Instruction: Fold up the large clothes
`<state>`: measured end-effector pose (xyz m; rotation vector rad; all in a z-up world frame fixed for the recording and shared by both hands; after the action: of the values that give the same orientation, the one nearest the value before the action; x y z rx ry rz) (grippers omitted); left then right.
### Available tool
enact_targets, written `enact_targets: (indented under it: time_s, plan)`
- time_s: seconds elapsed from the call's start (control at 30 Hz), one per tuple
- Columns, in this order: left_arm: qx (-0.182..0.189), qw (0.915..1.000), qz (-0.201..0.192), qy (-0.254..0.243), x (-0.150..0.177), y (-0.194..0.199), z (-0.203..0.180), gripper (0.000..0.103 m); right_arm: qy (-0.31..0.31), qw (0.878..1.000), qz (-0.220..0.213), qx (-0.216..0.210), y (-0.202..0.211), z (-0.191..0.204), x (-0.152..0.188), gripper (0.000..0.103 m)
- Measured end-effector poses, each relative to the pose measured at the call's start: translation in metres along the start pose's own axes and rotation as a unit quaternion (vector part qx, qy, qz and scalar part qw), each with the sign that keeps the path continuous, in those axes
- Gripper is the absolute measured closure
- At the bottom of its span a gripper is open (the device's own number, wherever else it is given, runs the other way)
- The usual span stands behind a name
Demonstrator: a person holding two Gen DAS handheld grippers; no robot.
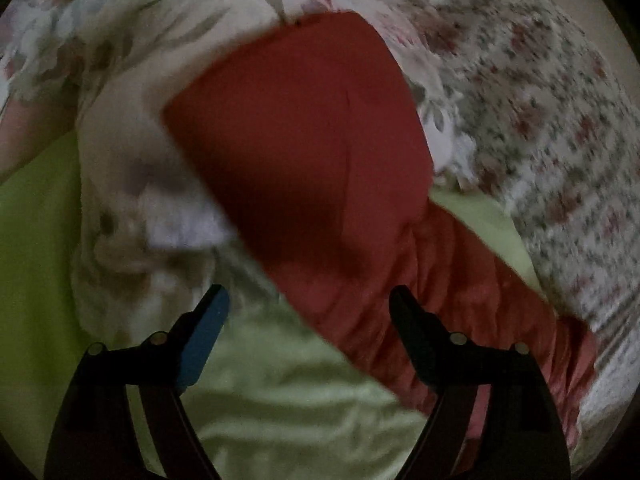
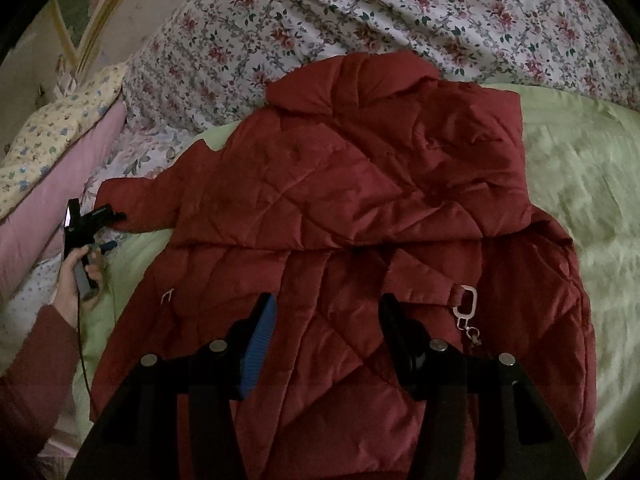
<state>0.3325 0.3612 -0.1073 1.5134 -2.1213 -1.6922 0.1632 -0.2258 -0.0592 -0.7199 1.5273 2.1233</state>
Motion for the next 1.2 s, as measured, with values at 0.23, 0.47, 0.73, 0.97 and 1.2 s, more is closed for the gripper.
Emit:
enact_targets:
  time_s: [0.23, 0.47, 0.73, 0.97, 1.2]
  plan:
    - [0.02, 0.9985, -0.028, -0.043, -0.013, 0.008, -0.024, 0.072, -0.004, 1.0, -0.005, 0.002, 0.003, -0.003, 0.002, 0.048]
    - [0.079, 0.9933, -0.04, -0.074, 0.006, 0.044, -0.057, 0.096, -0.012, 1.0, -0.01, -0.002, 0.006, -0.005, 0.002, 0.048]
    - [0.182, 0.971, -0.041, -0.149, 0.064, 0.094, -0.136, 0.096, -0.018, 1.0, -0.012, -0.004, 0.008, -0.007, -0.001, 0.048]
    - [0.257, 0.9454, 0.011, -0.2, 0.13, 0.117, -0.202, 0.096, -0.028, 0.999, -0.013, -0.01, 0.01, -0.007, -0.003, 0.048]
    - [0.29, 0.9242, 0.045, -0.245, 0.198, 0.129, -0.248, 0.096, -0.039, 0.999, -0.015, -0.009, 0.015, -0.014, -0.004, 0.048]
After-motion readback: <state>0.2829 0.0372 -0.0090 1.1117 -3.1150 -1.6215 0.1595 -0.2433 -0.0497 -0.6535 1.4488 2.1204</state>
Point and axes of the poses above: each gripper's, at about its wrist camera, not at the fingertips, and y roughly against the way its jaws point, z to its left, x to its underside, the point moved 7 cm from there along -y, roughly the way its jaws point, and after that the axes turned 2 degrees about y, right-handed, at the moved point
